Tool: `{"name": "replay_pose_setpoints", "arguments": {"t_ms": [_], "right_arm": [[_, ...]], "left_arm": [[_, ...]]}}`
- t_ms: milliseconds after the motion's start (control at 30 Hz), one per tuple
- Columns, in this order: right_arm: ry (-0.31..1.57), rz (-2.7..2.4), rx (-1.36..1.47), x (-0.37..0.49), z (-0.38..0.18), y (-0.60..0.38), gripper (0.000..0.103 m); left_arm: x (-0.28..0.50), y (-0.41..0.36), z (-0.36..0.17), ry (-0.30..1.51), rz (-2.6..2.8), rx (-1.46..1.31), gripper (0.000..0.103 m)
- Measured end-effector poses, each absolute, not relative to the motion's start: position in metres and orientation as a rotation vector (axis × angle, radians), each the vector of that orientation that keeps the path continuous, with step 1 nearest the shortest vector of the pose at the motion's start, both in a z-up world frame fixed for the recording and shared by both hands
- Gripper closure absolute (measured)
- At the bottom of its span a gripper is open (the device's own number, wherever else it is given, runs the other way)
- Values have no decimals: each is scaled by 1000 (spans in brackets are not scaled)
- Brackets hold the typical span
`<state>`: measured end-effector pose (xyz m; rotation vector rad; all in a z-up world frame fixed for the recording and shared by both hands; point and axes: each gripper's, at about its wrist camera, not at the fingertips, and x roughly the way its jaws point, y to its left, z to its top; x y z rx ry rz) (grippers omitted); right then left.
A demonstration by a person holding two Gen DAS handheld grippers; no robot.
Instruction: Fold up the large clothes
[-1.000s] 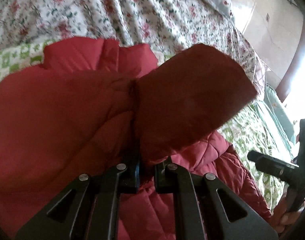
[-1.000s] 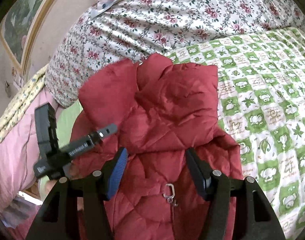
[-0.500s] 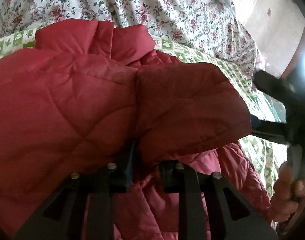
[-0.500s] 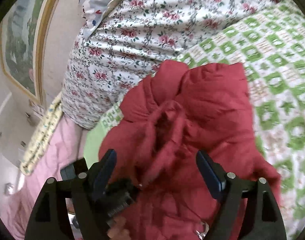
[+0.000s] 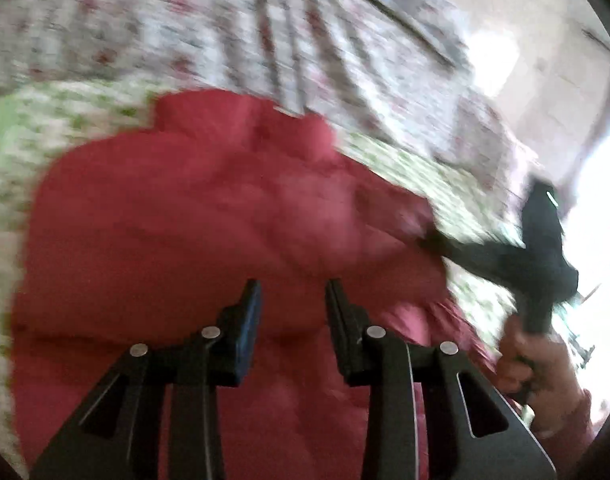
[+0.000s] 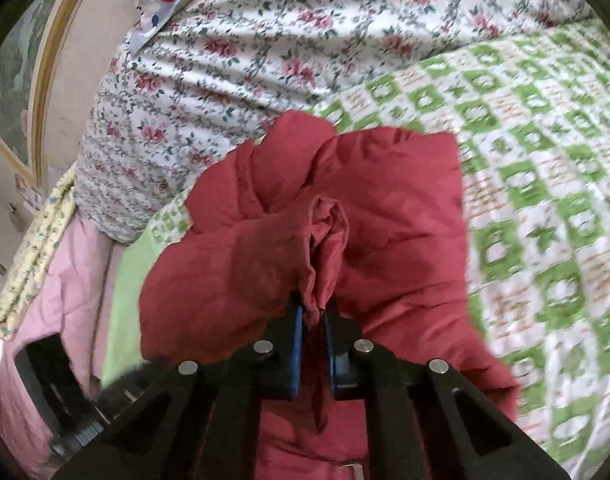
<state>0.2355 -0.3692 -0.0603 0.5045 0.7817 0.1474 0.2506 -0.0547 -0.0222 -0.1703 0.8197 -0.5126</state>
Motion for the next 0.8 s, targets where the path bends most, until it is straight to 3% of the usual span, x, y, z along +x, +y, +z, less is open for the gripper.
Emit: {"name": "replay_pose_setpoints", "arguments": {"t_ms": [267,500,600,800], "right_arm": [[833,76,447,241,-88,-373,91],[613,3,228,205,-25,-333,86],[676,80,174,222,-33,-307,82],[876,25,188,259,-102,-316,85]], "left_arm": [[310,9,-75,942,-322,-262,74],[306,-11,-78,920,-288,-169,74],[309,-10,-80,920,-285,-165,74],[299,-1,-67,905,-313,-184,74]]}}
